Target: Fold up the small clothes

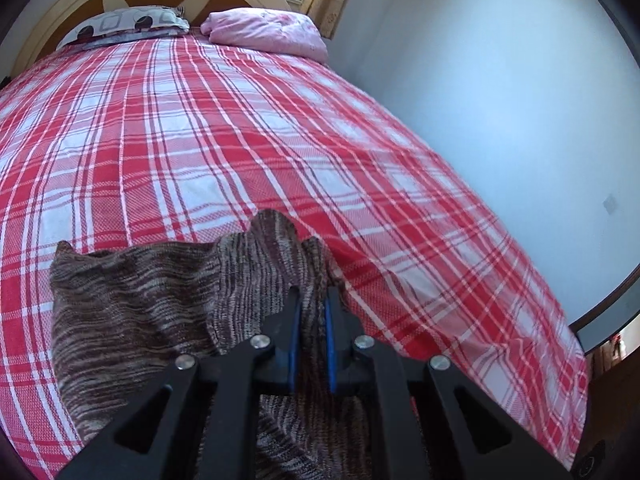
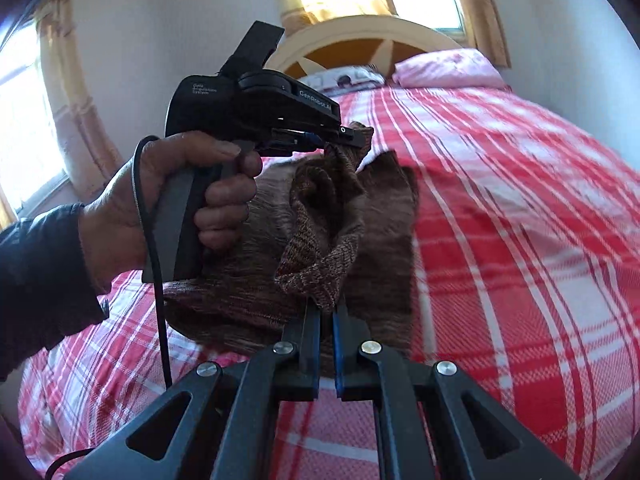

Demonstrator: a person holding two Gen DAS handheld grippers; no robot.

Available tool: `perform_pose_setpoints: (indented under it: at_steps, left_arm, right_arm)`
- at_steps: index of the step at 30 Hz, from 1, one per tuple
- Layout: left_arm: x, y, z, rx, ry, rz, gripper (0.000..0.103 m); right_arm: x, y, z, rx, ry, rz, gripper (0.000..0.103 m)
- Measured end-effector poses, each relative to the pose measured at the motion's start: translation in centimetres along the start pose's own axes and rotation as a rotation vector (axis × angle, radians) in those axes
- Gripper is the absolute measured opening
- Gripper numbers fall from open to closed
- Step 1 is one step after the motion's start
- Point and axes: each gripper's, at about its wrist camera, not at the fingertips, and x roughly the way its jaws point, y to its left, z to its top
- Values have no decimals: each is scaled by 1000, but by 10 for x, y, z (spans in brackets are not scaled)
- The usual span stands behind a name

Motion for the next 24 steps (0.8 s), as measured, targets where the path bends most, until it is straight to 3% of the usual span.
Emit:
perform_pose_setpoints:
  at_steps: [2, 5, 10, 14, 17, 19, 20, 21, 24]
  left_arm:
    - [3, -5, -2, 17, 11, 27, 16]
    - [-7, -16, -7, 52, 10, 39, 29]
    - [-55, -27, -33, 153, -82, 65, 63]
    - [-84, -14, -66, 184, -104, 120, 68]
    - [-101, 2, -98, 187, -123, 164, 68]
    - [-103, 11, -114, 201, -133, 195, 75]
    - [-100, 15, -120, 202, -122, 211, 75]
    - [-96, 17, -122, 196, -106, 211, 75]
    - [-79, 21, -131, 192, -33, 219, 75]
  right_arm:
    - [1, -3, -2, 10, 14, 5, 4]
    - [-1, -8, -6, 37, 32, 21, 4]
    - [-6, -24, -11, 100, 44, 47, 5]
    - [-16, -22, -15, 77, 29, -1, 5]
    - [-33, -10, -7, 16, -42, -86, 7]
    - [-43, 4, 10, -45, -105, -72, 26]
    - [-43, 10, 19, -58, -119, -50, 57]
    - [-42, 14, 30, -57, -142, -16, 72]
    - [-21, 23, 65, -61, -136, 114, 72]
